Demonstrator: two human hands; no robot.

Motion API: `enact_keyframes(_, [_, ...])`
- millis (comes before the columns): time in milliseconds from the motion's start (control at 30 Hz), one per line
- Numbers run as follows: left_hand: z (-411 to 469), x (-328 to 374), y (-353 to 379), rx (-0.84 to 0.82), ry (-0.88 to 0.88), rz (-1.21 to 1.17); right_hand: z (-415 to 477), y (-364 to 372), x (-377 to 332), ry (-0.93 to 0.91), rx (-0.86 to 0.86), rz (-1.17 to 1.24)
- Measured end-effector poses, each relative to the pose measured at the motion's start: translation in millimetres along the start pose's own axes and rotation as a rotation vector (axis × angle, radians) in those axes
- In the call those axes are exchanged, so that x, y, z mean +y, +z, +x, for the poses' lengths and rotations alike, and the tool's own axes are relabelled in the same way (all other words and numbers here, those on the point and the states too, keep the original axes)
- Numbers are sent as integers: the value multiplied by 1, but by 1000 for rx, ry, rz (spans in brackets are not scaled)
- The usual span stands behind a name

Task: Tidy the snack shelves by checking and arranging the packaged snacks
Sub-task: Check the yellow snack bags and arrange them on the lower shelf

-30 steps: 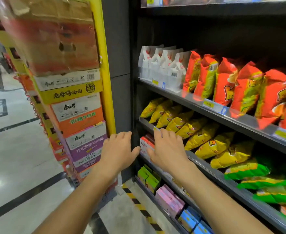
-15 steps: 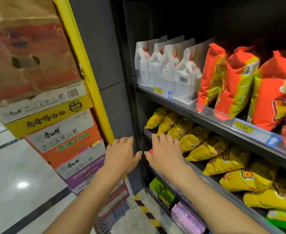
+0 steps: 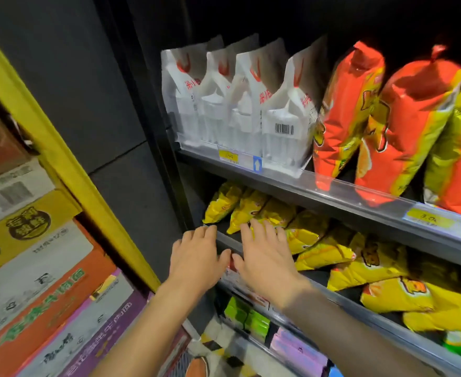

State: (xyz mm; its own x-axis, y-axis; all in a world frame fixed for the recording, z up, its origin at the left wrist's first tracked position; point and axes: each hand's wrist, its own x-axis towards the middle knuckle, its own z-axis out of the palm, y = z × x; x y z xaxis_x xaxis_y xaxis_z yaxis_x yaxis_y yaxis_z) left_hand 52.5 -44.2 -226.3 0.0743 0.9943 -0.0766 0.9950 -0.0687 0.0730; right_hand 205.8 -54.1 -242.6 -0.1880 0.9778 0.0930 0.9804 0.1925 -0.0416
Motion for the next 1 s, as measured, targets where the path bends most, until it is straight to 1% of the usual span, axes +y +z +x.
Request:
enact_keyframes(167, [45,-14,13,0,124,-52,26,19,-1,141,-18,-24])
enact_keyframes(233, [57,-18,16,9,164,-68,33,26,0,149,15,-44])
enact_keyframes(333, [73,-23,22,16,193,-94,42,31,2,133,59,-137])
enact_keyframes(400, [80,-23,32,42,189,-146,46,33,3,117,90,-194])
enact_keyframes(500, [94,-21,45,100,136,-335,55,36,6,104,140,-236])
enact_keyframes(633, [115,-19,59,152,44,-496,62,44,9,165,114,-204])
enact_keyframes(767, [135,-14,71,191,28,-516,63,47,5,161,112,-215])
enact_keyframes(1000, [158,-11,76,233,24,-491,61,55,8,173,175,-246])
